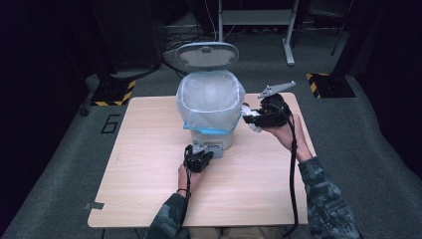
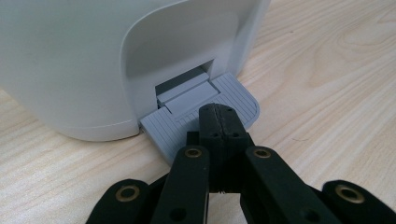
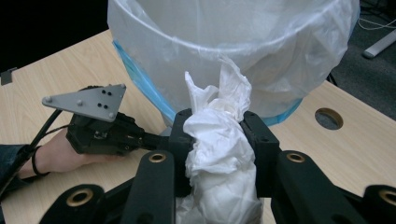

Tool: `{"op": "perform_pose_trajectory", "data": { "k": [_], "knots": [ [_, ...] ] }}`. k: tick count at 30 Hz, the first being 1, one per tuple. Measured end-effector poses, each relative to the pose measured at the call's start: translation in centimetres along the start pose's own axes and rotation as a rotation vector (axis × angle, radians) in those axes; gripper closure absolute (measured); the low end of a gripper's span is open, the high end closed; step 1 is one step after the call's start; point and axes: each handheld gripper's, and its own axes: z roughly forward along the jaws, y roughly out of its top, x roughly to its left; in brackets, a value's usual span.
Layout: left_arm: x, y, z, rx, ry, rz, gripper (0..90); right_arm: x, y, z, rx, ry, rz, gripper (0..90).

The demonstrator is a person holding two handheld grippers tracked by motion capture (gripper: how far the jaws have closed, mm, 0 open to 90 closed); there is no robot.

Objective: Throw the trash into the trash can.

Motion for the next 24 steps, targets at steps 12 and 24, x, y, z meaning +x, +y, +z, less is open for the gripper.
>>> {"op": "perform_pose_trajectory", "data": {
  "k": [12,24],
  "knots": [
    [0.1,0.0,-0.1,0.017,0.008,0.015,90.0,-0.1,2.0,-1.1,0.001,0.001,-0.014,69.0],
    [0.2,0.0,-0.1,0.020,0.005,0.013,90.0,-0.6,4.1,-2.2,0.007,-0.005,-0.020,69.0]
  ]
}}
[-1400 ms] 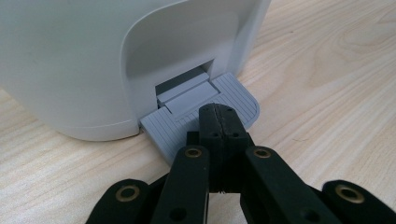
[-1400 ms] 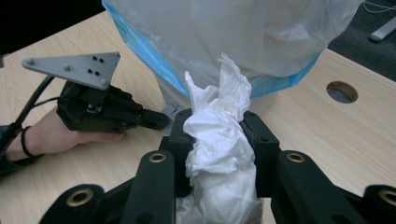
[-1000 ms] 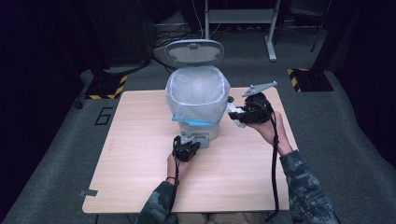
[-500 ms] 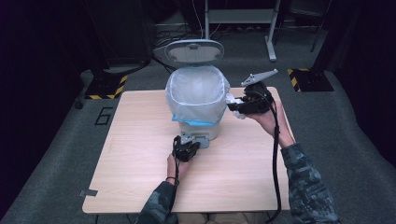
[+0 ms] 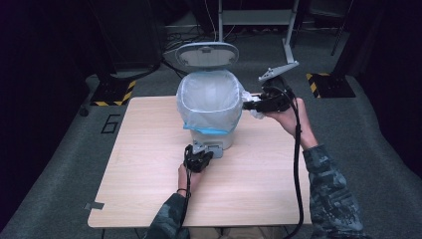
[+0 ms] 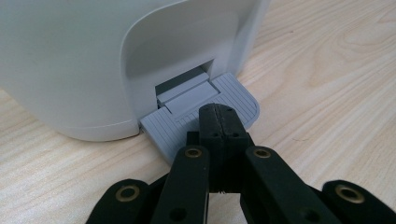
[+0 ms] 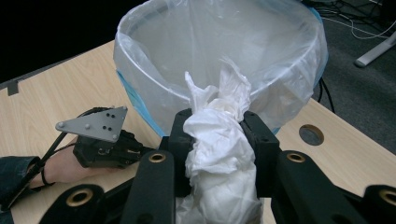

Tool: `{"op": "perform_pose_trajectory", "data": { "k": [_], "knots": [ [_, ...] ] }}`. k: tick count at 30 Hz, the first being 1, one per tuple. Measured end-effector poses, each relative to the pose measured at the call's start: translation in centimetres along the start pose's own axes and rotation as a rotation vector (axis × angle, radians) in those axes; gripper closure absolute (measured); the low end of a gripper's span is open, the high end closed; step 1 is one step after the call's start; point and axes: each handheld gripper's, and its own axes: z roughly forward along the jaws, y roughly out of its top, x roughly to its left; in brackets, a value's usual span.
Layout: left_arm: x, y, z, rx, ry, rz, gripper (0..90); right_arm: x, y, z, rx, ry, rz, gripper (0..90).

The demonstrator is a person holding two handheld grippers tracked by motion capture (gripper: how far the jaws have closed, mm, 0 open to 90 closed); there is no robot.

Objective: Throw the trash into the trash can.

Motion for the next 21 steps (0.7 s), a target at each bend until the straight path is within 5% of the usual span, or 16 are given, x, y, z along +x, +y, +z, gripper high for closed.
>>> {"op": "perform_pose_trajectory", "data": {
  "k": [21],
  "knots": [
    [0.0,0.0,0.0,-0.002,0.003,0.003,90.0,0.3,4.3,-1.3,0.019,-0.024,-0.054,68.9]
  ]
}}
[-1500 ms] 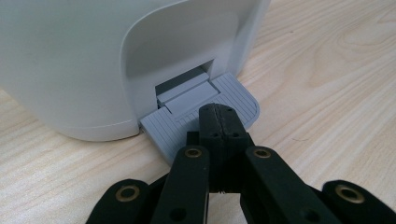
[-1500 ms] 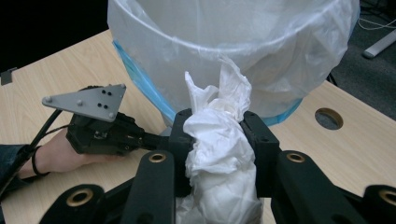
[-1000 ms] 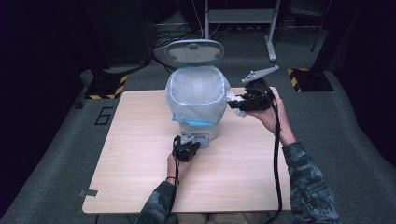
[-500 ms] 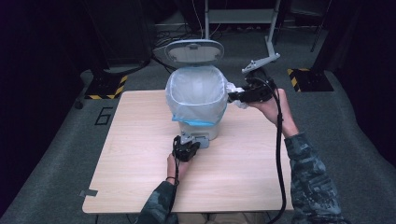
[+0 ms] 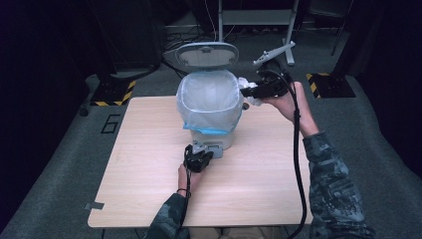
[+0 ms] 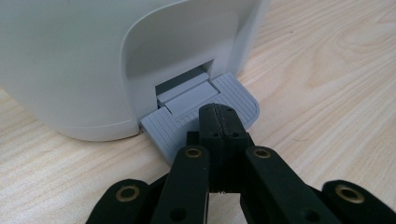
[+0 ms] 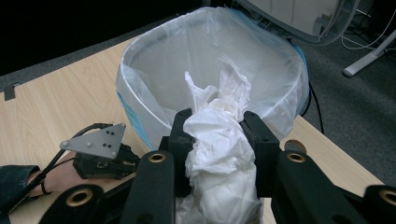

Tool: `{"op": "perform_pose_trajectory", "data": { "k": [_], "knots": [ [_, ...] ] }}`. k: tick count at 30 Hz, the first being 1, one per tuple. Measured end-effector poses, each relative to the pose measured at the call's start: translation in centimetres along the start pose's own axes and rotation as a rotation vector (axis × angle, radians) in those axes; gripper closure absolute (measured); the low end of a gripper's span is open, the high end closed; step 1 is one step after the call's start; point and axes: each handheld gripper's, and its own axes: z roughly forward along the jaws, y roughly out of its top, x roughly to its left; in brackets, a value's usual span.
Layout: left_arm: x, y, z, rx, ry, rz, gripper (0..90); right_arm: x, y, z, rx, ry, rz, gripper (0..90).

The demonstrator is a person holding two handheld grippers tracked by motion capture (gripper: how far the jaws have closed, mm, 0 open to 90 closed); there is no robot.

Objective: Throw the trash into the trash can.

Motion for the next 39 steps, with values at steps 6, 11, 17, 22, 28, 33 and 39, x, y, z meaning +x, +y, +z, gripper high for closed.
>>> {"op": "perform_pose_trajectory", "data": {
  "k": [6,11,17,22,28,33,39],
  "knots": [
    [0.0,0.0,0.0,0.001,0.000,0.001,90.0,0.2,1.7,-0.1,0.003,-0.003,-0.017,68.9],
    [0.0,0.0,0.0,0.000,0.000,0.001,90.0,0.3,2.9,0.3,0.020,-0.005,-0.019,68.9],
    [0.0,0.0,-0.1,0.004,-0.001,0.003,90.0,0.4,4.3,1.1,0.049,0.001,-0.035,68.8],
    [0.0,0.0,-0.1,0.005,-0.002,0.004,90.0,0.6,5.3,2.2,0.065,0.011,-0.052,68.8],
    [0.0,0.0,-0.1,0.004,-0.001,0.003,90.0,0.5,6.5,4.2,0.111,0.020,-0.066,68.7],
    [0.0,0.0,-0.1,0.004,-0.001,0.003,90.0,0.7,7.0,5.4,0.133,0.022,-0.062,68.6],
    [0.0,0.0,-0.1,0.005,-0.001,0.003,90.0,0.8,7.4,7.1,0.155,0.029,-0.059,68.4]
  ]
}}
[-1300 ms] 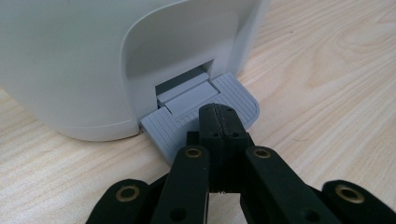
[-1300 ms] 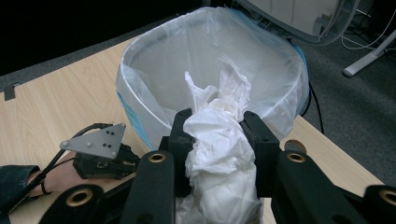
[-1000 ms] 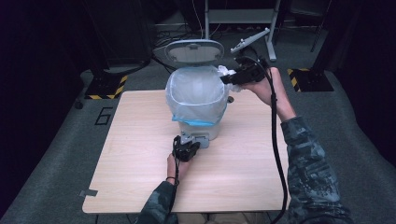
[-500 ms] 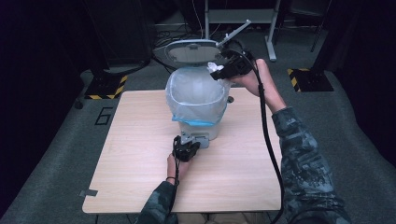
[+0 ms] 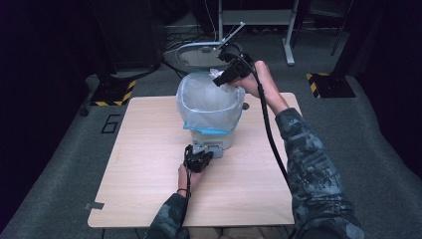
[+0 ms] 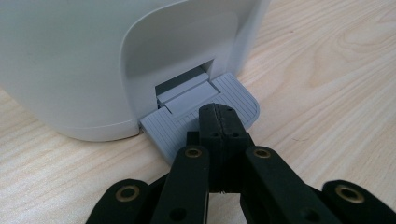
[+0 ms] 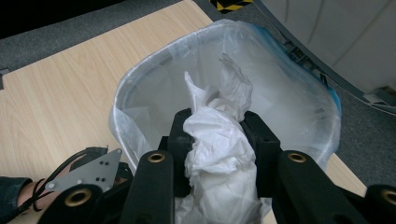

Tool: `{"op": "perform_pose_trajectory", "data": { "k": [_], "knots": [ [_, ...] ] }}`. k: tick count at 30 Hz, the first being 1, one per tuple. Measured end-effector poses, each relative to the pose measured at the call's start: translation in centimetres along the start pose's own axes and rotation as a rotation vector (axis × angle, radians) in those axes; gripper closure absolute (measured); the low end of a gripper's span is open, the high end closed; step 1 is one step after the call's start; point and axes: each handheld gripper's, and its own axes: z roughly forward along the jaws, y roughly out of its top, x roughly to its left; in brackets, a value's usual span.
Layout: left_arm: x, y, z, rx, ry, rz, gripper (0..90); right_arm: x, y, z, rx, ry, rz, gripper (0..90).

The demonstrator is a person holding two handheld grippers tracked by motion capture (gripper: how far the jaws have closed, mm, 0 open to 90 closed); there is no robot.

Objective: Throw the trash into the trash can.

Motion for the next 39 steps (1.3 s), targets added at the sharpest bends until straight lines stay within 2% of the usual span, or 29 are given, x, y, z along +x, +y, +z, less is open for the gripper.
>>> {"op": "perform_pose_trajectory", "data": {
  "k": [6,16,18,19,20,22,23,25,29,34,39],
  "knots": [
    [0.0,0.0,0.0,-0.001,0.000,0.001,90.0,0.3,0.6,1.6,0.020,-0.008,-0.013,67.8],
    [0.0,0.0,0.0,0.000,0.000,0.000,90.0,0.6,1.3,3.3,0.038,-0.007,-0.043,66.9],
    [0.0,0.0,0.0,0.000,0.000,0.001,90.0,0.7,1.4,3.7,0.048,-0.014,-0.040,60.9],
    [0.0,0.0,0.0,0.000,0.000,0.001,90.0,0.8,1.5,4.0,0.051,-0.026,-0.036,40.6],
    [0.0,0.0,0.0,0.000,0.001,0.000,90.0,0.8,1.5,4.0,0.051,-0.026,-0.036,40.6],
    [0.0,0.0,0.0,0.000,0.000,0.000,90.0,1.0,1.4,4.3,0.040,-0.047,-0.035,22.1],
    [0.0,0.0,0.0,0.000,0.000,0.000,90.0,1.0,1.4,4.3,0.040,-0.047,-0.035,22.1],
    [0.0,0.0,0.0,0.000,0.000,-0.001,90.0,1.0,1.3,4.4,0.043,-0.044,-0.040,14.5],
    [0.0,0.0,0.0,-0.001,0.000,-0.001,90.0,1.1,1.1,4.0,0.033,-0.020,-0.025,6.1],
    [0.0,0.0,0.0,-0.001,0.000,-0.001,90.0,1.4,0.7,3.1,0.011,-0.007,-0.038,2.1],
    [0.0,0.0,0.0,-0.001,-0.001,-0.001,90.0,1.7,-0.4,2.3,-0.012,-0.019,-0.043,1.3]
  ]
}}
